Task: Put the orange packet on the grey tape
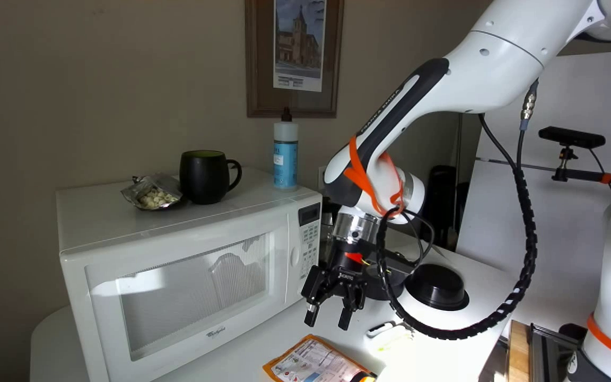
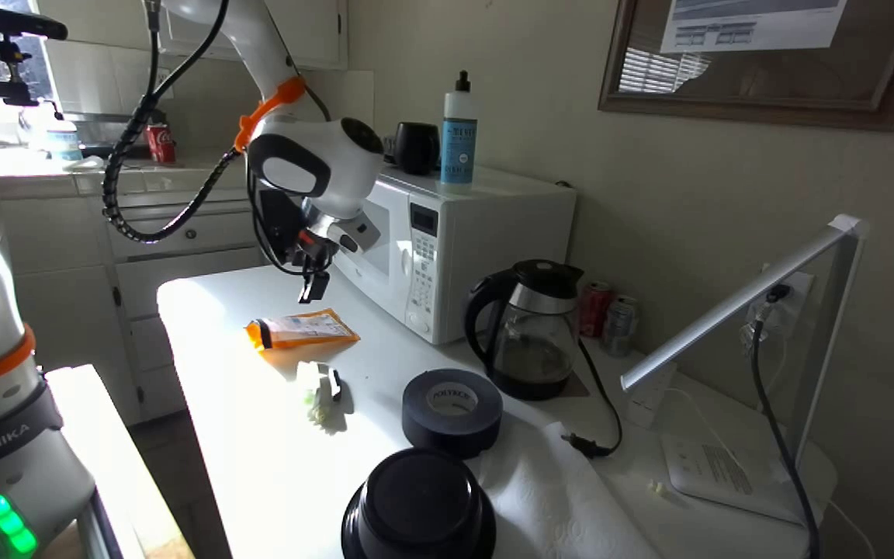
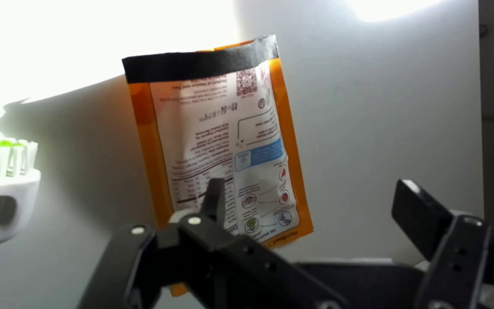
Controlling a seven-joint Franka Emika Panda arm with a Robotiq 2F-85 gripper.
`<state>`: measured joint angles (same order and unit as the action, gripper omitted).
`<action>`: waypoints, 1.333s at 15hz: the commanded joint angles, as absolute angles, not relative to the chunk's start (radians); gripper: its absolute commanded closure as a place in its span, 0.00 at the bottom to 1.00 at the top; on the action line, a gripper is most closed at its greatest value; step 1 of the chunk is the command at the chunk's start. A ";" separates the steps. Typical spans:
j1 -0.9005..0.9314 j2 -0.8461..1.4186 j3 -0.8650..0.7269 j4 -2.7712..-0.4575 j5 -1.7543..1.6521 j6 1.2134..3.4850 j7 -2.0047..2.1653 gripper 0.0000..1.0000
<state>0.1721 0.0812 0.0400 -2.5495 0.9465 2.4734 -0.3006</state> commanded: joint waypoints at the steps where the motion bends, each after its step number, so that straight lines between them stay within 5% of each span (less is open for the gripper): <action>1: 0.123 0.137 0.062 -2.512 0.962 2.424 -0.343 0.00; 14: 0.004 0.381 0.106 -2.443 1.013 2.411 -0.676 0.00; 16: 0.008 0.395 0.115 -2.421 1.031 2.422 -0.681 0.26; 20: 0.009 0.416 0.127 -2.389 1.040 2.440 -0.680 0.58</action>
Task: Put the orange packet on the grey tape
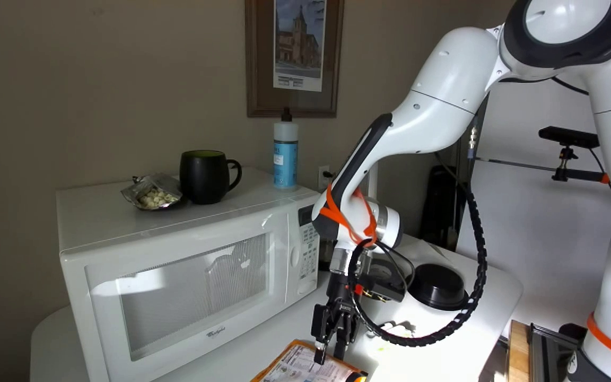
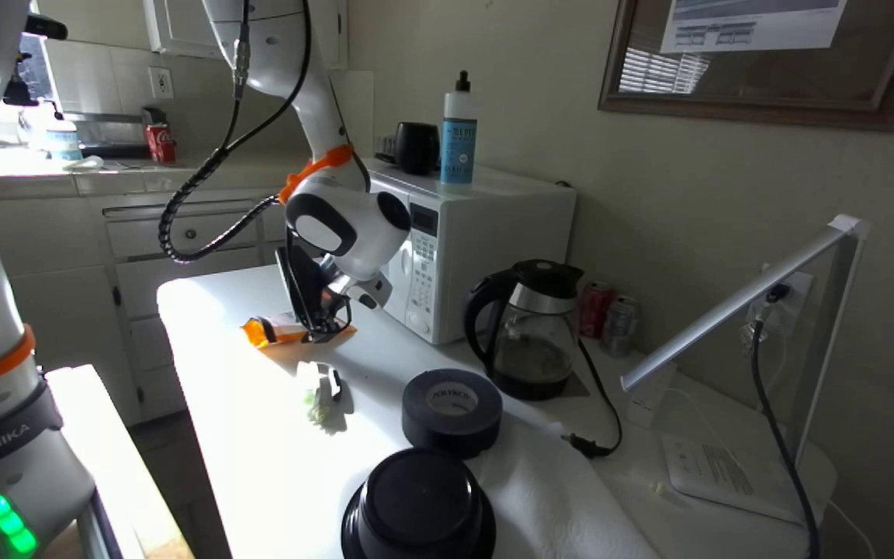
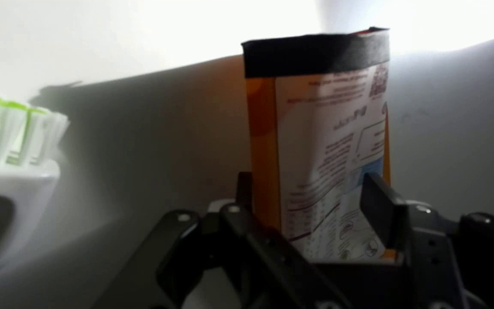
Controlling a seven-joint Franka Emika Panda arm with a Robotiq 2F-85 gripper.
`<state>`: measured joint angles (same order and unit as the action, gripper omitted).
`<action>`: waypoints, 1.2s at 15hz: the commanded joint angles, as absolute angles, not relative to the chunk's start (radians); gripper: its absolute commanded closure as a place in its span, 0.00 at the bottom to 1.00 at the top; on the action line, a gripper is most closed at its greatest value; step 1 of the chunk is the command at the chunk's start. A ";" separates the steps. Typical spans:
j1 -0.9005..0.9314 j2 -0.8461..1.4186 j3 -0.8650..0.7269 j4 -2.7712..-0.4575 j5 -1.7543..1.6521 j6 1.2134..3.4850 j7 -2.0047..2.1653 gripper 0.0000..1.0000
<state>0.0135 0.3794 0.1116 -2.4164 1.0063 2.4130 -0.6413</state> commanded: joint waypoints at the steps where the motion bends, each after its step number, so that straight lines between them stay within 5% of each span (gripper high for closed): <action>1: 0.008 0.421 0.128 -2.383 1.041 2.440 -0.680 0.65; 6: -0.001 0.433 0.133 -2.365 1.062 2.428 -0.706 0.99; 18: -0.117 0.119 0.054 -2.692 1.491 2.328 -1.227 1.00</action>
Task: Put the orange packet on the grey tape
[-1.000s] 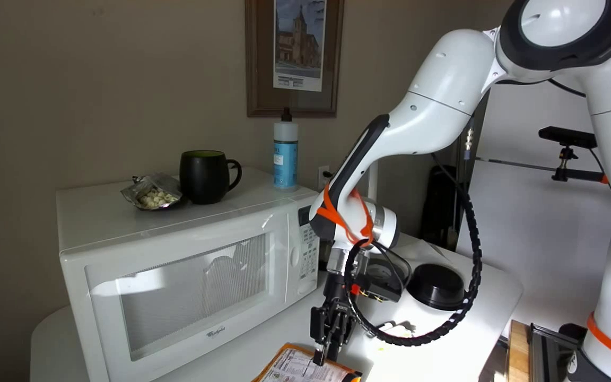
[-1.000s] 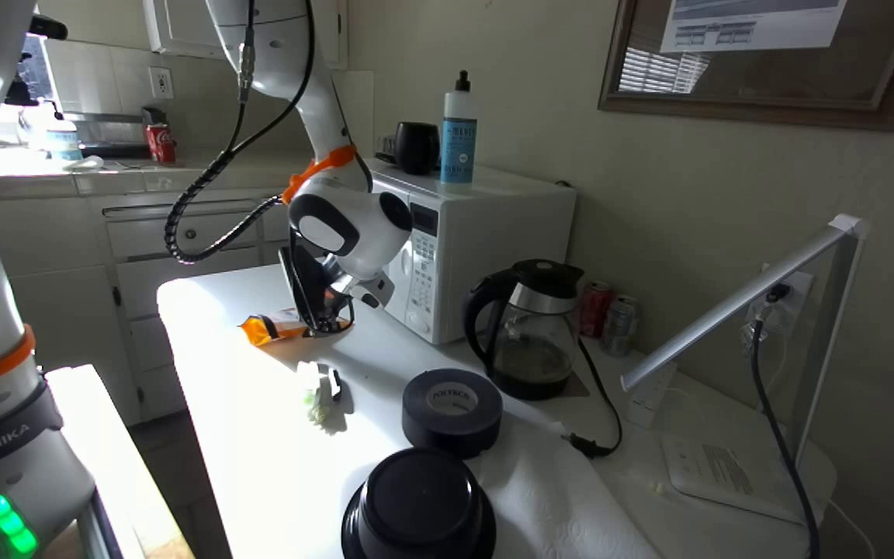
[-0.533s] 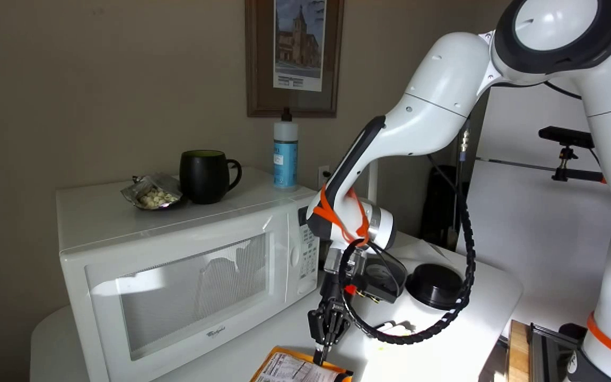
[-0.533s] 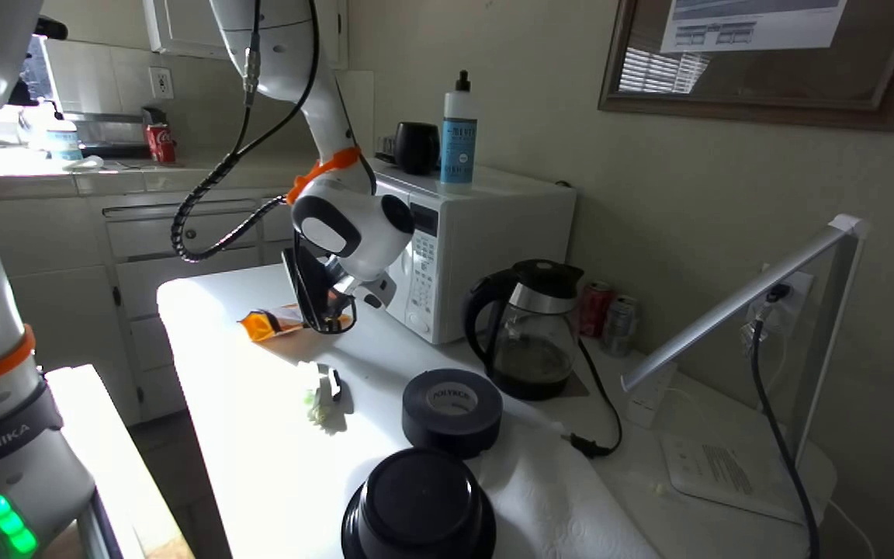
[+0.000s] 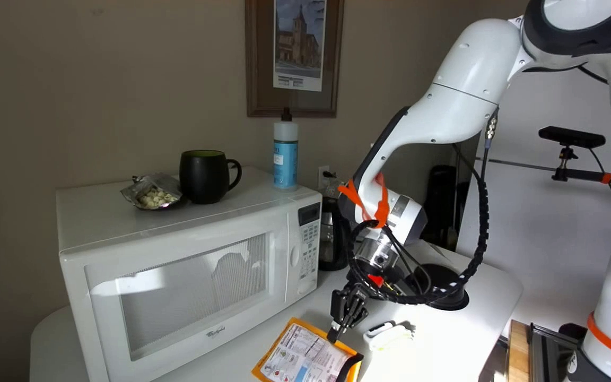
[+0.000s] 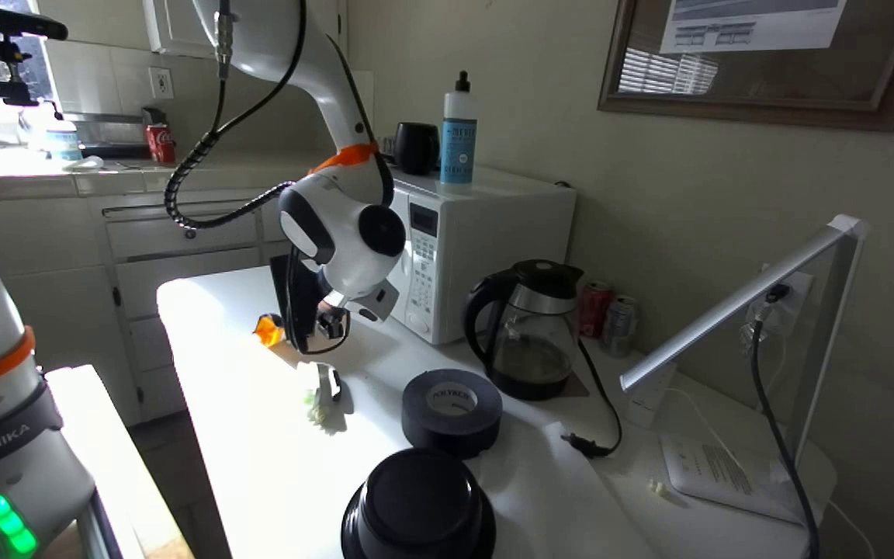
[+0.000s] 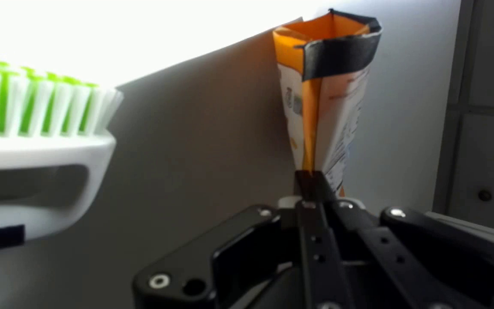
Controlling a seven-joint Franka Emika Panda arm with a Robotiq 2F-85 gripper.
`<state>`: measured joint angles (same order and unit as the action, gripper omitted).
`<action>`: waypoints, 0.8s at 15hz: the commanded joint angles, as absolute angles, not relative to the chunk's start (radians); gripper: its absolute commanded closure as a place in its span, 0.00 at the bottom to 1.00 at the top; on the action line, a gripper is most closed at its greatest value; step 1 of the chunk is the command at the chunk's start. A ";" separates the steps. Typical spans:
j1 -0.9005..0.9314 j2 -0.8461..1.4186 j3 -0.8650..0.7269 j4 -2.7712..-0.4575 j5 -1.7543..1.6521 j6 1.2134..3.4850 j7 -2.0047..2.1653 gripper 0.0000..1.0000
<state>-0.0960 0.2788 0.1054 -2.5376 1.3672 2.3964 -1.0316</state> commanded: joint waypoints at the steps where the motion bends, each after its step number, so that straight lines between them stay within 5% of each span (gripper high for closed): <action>1: -0.116 0.092 0.027 -2.723 1.505 2.303 -1.267 1.00; 12: -0.213 -0.094 -0.199 -2.770 1.762 2.191 -1.283 1.00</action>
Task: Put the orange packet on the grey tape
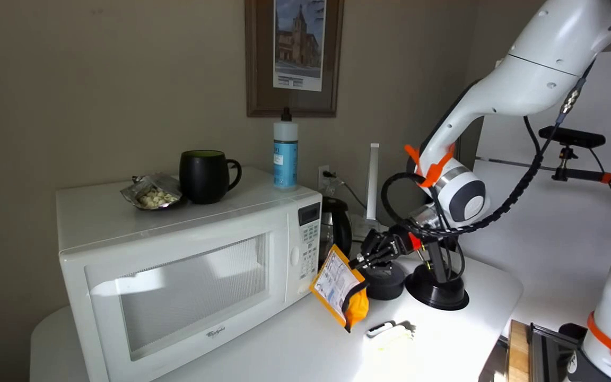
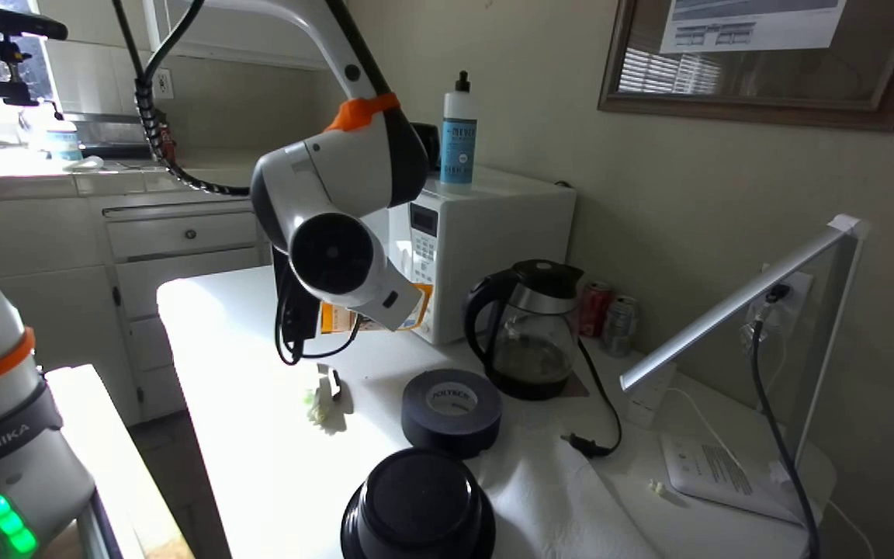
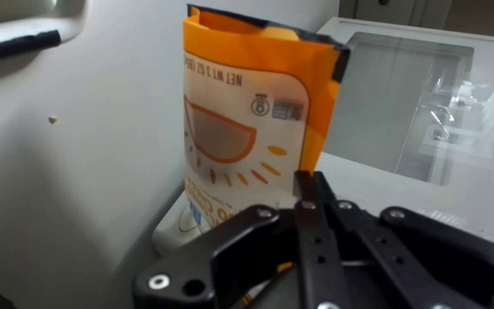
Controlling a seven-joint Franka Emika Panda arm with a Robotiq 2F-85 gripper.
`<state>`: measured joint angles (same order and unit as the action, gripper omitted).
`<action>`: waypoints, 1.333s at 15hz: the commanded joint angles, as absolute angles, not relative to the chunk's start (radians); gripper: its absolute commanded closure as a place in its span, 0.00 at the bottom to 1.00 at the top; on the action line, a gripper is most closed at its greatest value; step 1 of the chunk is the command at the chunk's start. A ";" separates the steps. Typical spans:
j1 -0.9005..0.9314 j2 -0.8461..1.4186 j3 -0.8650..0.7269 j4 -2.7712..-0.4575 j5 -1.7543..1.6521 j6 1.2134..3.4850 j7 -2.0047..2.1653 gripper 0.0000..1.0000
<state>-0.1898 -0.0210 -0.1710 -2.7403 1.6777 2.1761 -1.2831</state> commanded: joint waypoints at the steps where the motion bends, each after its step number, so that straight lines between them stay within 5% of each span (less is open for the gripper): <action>1: -0.223 -0.084 -0.209 -2.745 1.790 2.198 -1.277 1.00; 10: -0.362 -0.266 -0.295 -2.812 1.845 2.393 -1.075 1.00; 20: -0.368 -0.099 -0.303 -2.752 1.662 2.476 -0.641 1.00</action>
